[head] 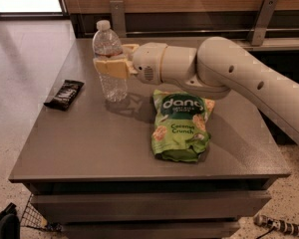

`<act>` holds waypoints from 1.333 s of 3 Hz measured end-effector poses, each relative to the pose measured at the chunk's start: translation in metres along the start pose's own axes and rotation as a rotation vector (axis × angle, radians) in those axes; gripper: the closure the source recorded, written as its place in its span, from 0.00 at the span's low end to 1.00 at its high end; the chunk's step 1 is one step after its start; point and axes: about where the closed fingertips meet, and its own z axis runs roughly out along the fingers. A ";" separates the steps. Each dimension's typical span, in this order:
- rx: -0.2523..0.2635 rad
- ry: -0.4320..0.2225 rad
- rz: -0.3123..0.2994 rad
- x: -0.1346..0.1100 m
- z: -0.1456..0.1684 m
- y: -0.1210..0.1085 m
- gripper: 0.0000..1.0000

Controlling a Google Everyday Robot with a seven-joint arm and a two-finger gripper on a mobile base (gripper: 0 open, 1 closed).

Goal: Move water bottle near rxbar chocolate

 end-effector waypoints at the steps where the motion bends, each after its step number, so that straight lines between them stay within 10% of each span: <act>1: -0.038 -0.018 -0.015 0.008 0.029 0.022 1.00; 3: -0.091 -0.068 -0.058 0.018 0.071 0.039 1.00; 4: -0.097 -0.069 -0.059 0.017 0.073 0.042 0.75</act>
Offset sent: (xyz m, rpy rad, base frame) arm -0.0123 0.0895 -0.0250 0.0384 -0.0996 0.1096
